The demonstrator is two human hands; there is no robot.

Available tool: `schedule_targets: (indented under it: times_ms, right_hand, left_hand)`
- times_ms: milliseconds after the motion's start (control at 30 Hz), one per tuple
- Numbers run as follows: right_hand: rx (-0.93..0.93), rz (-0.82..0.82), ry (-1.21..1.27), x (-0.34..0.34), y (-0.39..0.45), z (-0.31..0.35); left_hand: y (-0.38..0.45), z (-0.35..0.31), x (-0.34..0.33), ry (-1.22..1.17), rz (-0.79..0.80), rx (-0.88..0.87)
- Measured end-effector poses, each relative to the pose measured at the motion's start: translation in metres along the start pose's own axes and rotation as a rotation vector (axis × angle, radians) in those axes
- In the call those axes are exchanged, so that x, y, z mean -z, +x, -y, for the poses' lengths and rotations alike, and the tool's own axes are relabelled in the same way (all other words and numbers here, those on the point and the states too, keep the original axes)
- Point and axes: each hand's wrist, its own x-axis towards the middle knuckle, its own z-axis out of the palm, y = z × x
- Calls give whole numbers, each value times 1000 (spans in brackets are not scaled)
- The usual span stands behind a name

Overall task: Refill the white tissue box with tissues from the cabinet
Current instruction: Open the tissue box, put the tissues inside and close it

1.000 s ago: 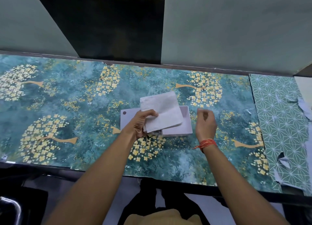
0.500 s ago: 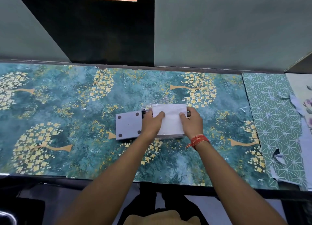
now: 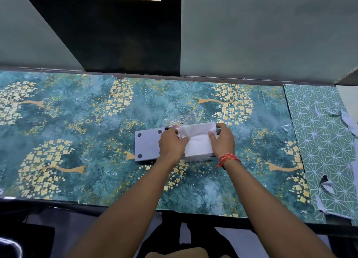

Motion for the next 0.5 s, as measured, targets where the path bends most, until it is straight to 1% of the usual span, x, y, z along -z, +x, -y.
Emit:
schedule_targets:
  times_ms: [100, 233, 300, 367, 400, 467, 500]
  right_hand:
    - [-26, 38, -40, -8, 1, 0]
    - [-115, 140, -123, -16, 6, -5]
    - [-130, 151, -122, -14, 5, -4]
    - [-58, 100, -146, -7, -1, -3]
    - [20, 43, -170, -3, -6, -3]
    - [235, -73, -211, 4, -16, 1]
    - [336, -69, -239, 5, -19, 5]
  left_hand:
    - [4, 5, -2, -1, 21, 3]
    - [13, 11, -9, 74, 143, 63]
    - [15, 9, -10, 69, 158, 56]
    - [12, 6, -9, 75, 97, -8]
    - [9, 6, -8, 83, 37, -61]
    - [0, 8, -8, 119, -95, -248]
    - [-2, 10, -8, 160, -124, -336]
